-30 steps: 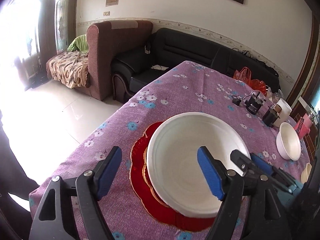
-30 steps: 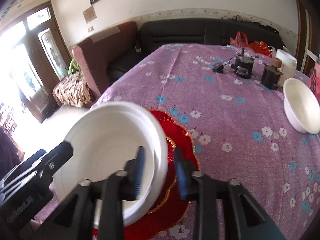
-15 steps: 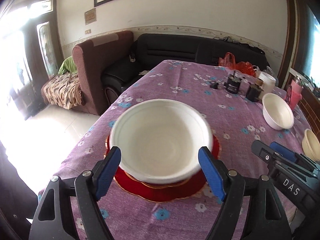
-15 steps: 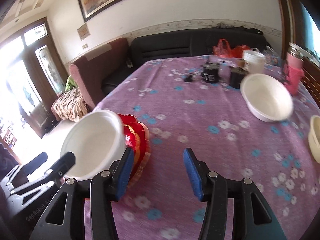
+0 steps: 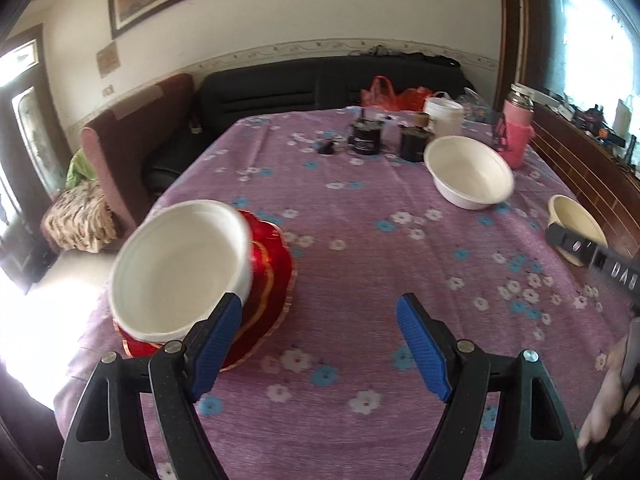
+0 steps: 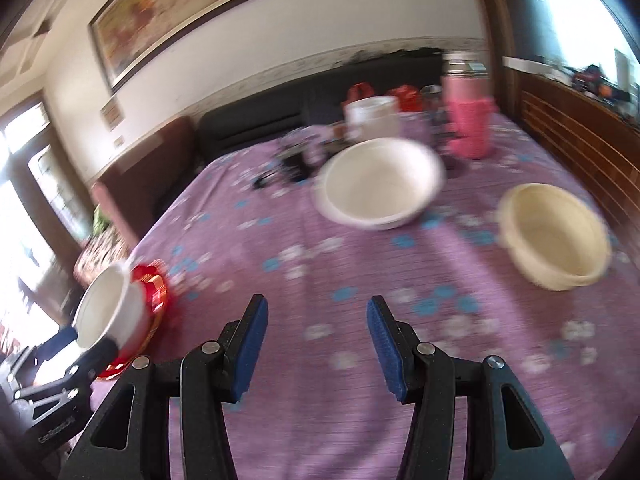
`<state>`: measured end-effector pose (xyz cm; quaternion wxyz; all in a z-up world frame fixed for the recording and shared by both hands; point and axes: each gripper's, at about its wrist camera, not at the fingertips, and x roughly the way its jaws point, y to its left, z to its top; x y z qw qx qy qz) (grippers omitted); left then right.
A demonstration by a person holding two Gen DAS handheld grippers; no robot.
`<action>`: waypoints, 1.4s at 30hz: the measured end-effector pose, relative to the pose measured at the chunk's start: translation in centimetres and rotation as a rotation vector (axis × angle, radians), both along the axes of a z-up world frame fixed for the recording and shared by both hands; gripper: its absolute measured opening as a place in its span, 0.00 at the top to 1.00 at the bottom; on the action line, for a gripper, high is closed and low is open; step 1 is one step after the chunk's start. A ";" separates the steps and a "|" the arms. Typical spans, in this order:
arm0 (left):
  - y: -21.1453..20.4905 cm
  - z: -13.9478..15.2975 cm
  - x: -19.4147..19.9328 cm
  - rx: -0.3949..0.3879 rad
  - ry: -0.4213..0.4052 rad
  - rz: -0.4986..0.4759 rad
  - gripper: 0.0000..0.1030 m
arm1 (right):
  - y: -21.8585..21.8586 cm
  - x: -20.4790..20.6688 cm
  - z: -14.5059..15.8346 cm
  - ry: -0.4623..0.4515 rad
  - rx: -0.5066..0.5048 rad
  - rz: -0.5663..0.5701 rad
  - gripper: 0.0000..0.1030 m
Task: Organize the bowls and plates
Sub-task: 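Move both grippers to the remaining white paper bowl near the thermos, then close both grippers on the rim of the white bowl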
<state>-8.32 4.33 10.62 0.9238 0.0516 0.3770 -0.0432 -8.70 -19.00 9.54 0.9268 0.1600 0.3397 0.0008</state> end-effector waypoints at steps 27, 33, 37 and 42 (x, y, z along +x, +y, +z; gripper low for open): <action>-5.6 -0.1 12.9 -0.281 0.172 -0.146 0.23 | -8.3 11.0 -1.5 0.068 0.218 -0.152 0.46; -6.5 -1.3 19.3 -0.313 0.215 -0.111 0.23 | -7.0 14.0 -4.5 0.099 0.228 -0.188 0.46; -7.9 -3.3 22.9 -0.321 0.269 -0.104 0.23 | -7.4 14.9 -4.9 0.074 0.165 -0.224 0.46; -10.0 -5.6 26.3 -0.330 0.323 -0.115 0.23 | -9.1 16.3 -6.0 0.079 0.198 -0.232 0.46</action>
